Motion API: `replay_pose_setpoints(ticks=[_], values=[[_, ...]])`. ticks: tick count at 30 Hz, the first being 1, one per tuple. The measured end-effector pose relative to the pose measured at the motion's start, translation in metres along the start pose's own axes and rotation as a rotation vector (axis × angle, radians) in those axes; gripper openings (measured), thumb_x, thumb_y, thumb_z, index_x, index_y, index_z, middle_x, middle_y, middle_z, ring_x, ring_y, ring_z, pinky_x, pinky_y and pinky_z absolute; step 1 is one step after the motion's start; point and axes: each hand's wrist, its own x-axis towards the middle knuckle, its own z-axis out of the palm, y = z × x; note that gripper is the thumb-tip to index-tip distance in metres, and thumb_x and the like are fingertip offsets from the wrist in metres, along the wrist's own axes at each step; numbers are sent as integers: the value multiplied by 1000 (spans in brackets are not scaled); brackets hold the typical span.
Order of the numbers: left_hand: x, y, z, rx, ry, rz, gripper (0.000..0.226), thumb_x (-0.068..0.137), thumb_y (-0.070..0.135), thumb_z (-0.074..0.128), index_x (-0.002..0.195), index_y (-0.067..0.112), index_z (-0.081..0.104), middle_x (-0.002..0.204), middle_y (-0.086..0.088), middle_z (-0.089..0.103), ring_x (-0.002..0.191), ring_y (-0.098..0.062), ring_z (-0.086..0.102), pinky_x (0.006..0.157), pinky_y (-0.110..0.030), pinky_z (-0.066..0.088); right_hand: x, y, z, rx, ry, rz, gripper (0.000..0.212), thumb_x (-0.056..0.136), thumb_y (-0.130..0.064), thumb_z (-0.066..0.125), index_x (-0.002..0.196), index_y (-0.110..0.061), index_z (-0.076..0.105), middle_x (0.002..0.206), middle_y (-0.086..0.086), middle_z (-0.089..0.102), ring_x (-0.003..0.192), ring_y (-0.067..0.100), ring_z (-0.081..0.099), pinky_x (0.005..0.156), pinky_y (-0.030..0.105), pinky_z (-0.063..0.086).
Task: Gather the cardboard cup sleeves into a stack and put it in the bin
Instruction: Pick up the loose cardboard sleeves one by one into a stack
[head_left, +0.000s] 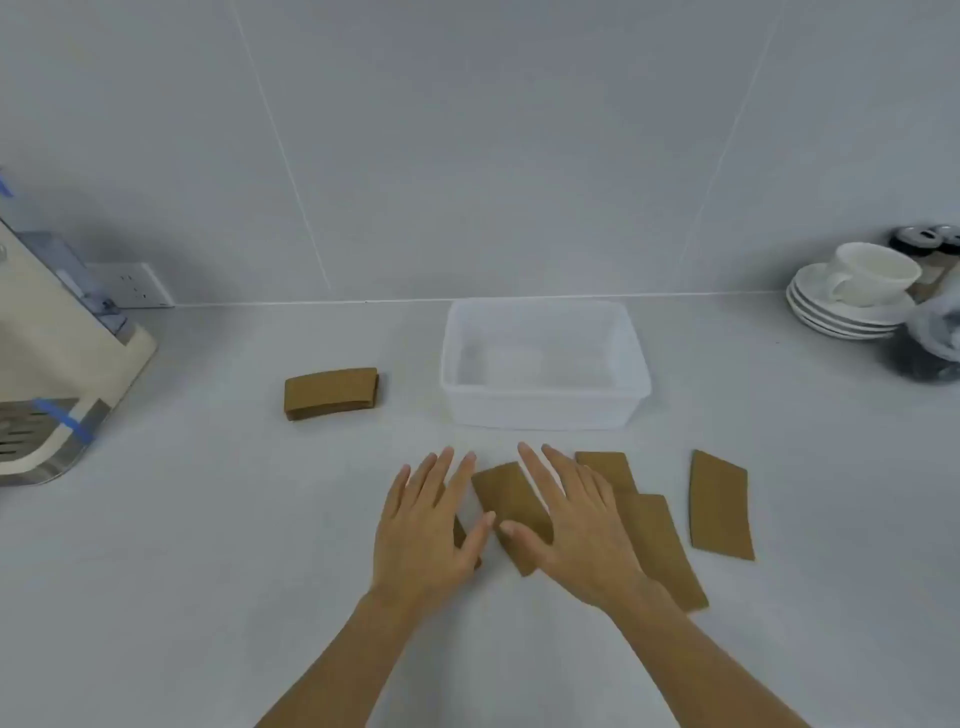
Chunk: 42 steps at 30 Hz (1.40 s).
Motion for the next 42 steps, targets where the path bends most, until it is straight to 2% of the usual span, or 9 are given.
replay_pose_setpoints(ticks=[10,13,16,21,25,28,34,39,42], values=[[-14,-15,25,17,-29,12,63,87,56,34,139,20,37,144,-6,44,136,-22,35,112,-41,18,-11,4,35,-49,-85,60,77,83,-65,33,143,-35,-5,154,2,21,141,17,20,114,34,15],[-18,-19,32,16,-66,5,62,89,56,30,143,25,28,151,-2,31,141,-18,22,115,-33,6,-14,-1,36,-81,-79,76,72,84,-59,42,143,-22,24,146,7,39,135,22,35,111,38,26],[-19,-21,36,28,-75,8,61,89,56,28,142,25,29,152,-2,29,142,-17,20,115,-33,4,-13,-6,34,-152,-13,75,59,75,-51,63,118,-12,59,121,12,64,112,27,60,94,43,47],[-18,-20,35,40,-81,10,63,89,57,25,141,24,34,153,-2,28,142,-17,18,115,-32,2,-5,-11,33,-130,-131,135,49,89,-40,42,130,-13,40,142,9,41,132,24,35,107,36,28],[-12,-24,31,82,-185,17,62,90,57,28,144,26,24,157,1,17,144,-16,9,114,-30,-3,9,-18,22,-111,-224,196,36,84,-23,46,118,-12,42,125,7,48,112,24,44,92,34,35],[-2,-26,20,11,-267,-31,58,91,51,37,142,26,28,155,3,22,142,-15,15,115,-31,8,19,-20,10,-38,-279,263,38,82,-23,50,116,-11,43,116,7,51,105,24,47,88,33,38],[18,-24,-16,-608,-200,-382,45,88,47,51,129,27,50,137,5,50,115,-8,44,96,-24,32,35,-35,-16,358,-310,408,46,80,-25,57,123,-12,44,119,7,49,100,26,55,88,42,49],[27,-25,-38,-1363,-193,-691,48,88,50,46,123,19,54,128,-5,58,111,-16,55,96,-33,41,41,-57,-25,614,-241,399,39,80,-23,60,116,-19,49,116,0,51,86,8,51,62,17,41],[23,-27,-41,-1824,-211,-802,64,78,57,55,124,13,54,121,-13,63,111,-29,60,92,-42,49,40,-76,-23,759,-187,367,38,79,-25,62,115,-20,51,114,-4,52,88,2,51,63,14,43]])
